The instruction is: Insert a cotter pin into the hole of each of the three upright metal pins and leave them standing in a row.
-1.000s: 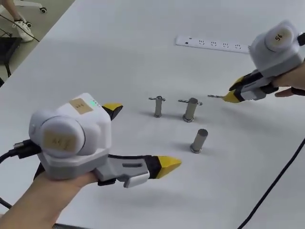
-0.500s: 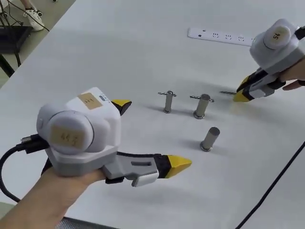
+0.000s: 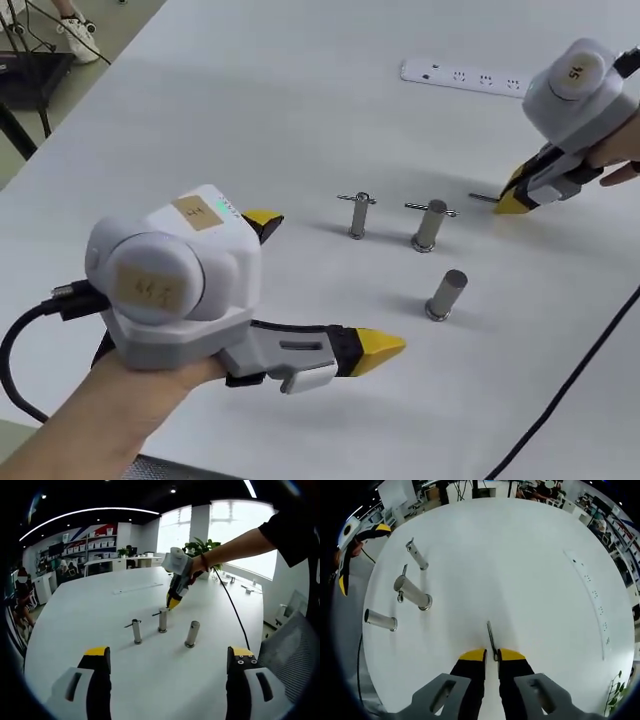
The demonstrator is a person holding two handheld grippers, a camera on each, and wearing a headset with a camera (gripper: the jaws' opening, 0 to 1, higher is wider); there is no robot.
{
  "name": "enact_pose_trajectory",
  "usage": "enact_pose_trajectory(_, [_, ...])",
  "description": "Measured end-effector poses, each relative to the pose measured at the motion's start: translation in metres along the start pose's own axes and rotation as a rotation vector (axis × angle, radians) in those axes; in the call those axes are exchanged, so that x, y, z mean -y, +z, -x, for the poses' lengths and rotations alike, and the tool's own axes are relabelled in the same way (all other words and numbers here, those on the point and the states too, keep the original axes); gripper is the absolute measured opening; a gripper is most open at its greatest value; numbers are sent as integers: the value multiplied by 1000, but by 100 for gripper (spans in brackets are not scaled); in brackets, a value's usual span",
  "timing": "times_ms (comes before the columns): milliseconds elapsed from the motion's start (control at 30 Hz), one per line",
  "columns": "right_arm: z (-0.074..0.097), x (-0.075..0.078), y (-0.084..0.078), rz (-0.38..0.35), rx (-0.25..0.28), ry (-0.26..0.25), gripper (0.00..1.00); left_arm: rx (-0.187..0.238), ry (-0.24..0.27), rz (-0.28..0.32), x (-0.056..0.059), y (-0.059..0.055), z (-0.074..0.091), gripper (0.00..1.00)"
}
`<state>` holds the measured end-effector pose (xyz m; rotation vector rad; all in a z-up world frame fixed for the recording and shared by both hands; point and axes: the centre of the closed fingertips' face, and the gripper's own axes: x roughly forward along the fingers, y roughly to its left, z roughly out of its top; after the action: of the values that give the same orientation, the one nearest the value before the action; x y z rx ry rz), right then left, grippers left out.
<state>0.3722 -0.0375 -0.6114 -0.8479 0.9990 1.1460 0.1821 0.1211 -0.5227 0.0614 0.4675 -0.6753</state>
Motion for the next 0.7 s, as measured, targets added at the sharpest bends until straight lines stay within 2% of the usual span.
enact_pose_trajectory(100, [0,4,-1,1,2,-18,0,-17,-5,0,1,-3,-1,96])
enact_pose_trajectory(267, [0,0,-1,0,6,-26,0,-12,-8,7,1,-3,-1,95])
enact_pose_trajectory(400, [0,2,0,-2,2,-27,0,-19,-4,6,1,-5,0,95])
enact_pose_trajectory(500, [1,2,-1,9,-9,-57,0,-19,0,13,-1,-5,0,94])
enact_pose_trajectory(567, [4,-3,0,8,9,-56,0,-21,-6,31,0,-7,0,92])
enact_pose_trajectory(700, [7,-5,-4,1,35,-63,0,-29,-12,23,2,-8,-1,91])
